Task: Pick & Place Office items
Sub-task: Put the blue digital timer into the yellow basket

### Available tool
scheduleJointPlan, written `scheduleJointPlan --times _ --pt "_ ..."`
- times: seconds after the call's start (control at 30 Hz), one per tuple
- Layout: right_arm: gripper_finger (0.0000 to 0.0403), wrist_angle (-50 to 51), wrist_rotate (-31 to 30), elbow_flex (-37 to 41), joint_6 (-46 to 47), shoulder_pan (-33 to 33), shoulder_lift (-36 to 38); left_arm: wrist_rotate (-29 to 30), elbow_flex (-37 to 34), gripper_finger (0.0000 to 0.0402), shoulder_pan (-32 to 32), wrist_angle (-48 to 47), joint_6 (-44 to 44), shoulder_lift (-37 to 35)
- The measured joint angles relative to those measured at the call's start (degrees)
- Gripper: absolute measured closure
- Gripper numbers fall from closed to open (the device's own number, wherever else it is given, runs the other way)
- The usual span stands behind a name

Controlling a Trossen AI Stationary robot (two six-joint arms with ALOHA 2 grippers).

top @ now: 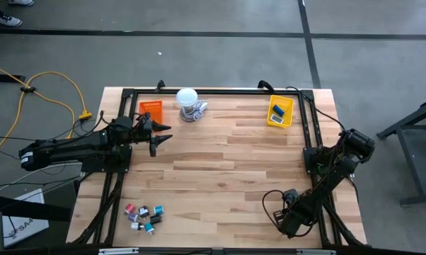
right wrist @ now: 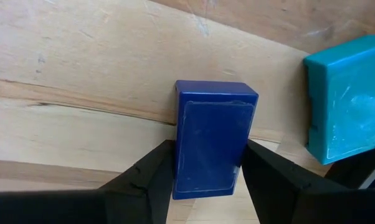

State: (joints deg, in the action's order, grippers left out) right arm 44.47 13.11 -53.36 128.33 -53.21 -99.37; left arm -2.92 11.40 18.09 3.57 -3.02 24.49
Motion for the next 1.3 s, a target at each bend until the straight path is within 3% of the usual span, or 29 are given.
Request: scheduleJointPlan --times 0.43,0.63,0.97,1.3 --pt "0.0248 2.5 -2.7 0.3 -1.2 0.9 2.9 0.0 0.0 0.0234 0.0 0.0 0.0 0.0" --pt "0.0251 6.2 -5.5 0.3 -6.8 4.2 5.0 0.0 0.0 0.0234 0.0 0.0 0.0 0.0" --pt "0.0251 11.9 -9.7 0.2 -28.7 17.6 7.3 0.0 0.0 0.0234 0.0 0.0 0.0 0.0" --pt "0.0251 12.1 -17.8 0.1 -55.5 37.3 15.3 0.0 0.0 0.0234 0.0 0.0 0.0 0.0"
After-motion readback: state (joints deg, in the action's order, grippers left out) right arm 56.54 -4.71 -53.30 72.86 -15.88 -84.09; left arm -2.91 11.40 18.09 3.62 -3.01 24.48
